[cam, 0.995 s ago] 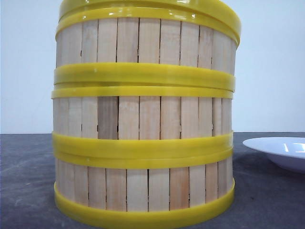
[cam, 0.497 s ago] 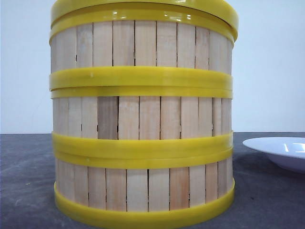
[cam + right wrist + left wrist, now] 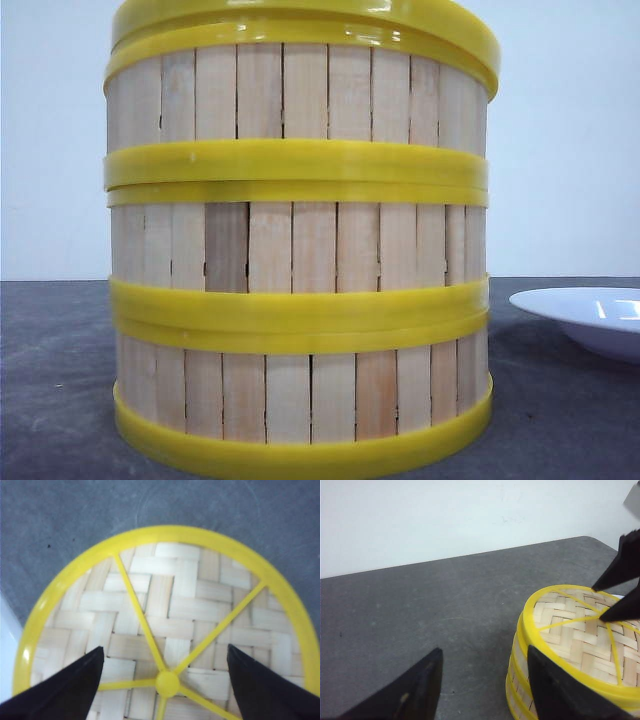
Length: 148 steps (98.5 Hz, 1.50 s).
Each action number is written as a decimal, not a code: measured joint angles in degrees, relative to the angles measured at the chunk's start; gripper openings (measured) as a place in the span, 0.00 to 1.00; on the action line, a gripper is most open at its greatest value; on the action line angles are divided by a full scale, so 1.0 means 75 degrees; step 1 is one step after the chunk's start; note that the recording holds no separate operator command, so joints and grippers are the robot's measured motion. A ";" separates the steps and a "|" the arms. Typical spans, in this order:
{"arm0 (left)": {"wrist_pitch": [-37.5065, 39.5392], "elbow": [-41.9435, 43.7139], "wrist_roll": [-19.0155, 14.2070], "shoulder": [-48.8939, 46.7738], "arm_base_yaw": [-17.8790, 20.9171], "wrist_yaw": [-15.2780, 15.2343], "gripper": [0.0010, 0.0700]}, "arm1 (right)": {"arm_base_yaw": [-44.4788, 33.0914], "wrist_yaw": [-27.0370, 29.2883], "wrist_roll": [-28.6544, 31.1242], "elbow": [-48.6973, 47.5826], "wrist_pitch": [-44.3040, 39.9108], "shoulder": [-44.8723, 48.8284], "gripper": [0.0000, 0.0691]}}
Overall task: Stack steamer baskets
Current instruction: 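Open the right gripper and raise it off the lid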
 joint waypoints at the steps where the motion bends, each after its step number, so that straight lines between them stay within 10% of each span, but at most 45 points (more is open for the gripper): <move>1: 0.0000 0.0000 0.0000 0.0000 0.0000 0.0000 0.45 | 0.0000 0.0000 -0.0003 0.0052 -0.0003 0.0000 0.70; 73: 0.0618 0.0000 -0.0058 0.0000 0.0000 0.0143 0.45 | 0.0102 0.3162 0.0323 0.1766 -0.1212 -0.2908 0.70; 106: 0.0801 0.0000 -0.0064 0.0000 0.0000 0.0181 0.45 | 0.0102 0.3383 0.0729 0.1766 -0.1486 -0.3558 0.70; 126: 0.0799 0.0000 -0.0090 0.0000 0.0000 0.0187 0.08 | 0.0102 0.3410 0.0813 0.1766 -0.1527 -0.3418 0.12; 148: 0.0857 0.0000 -0.0090 0.0000 0.0000 0.0184 0.04 | 0.0102 0.3404 0.0822 0.1757 -0.1475 -0.3337 0.01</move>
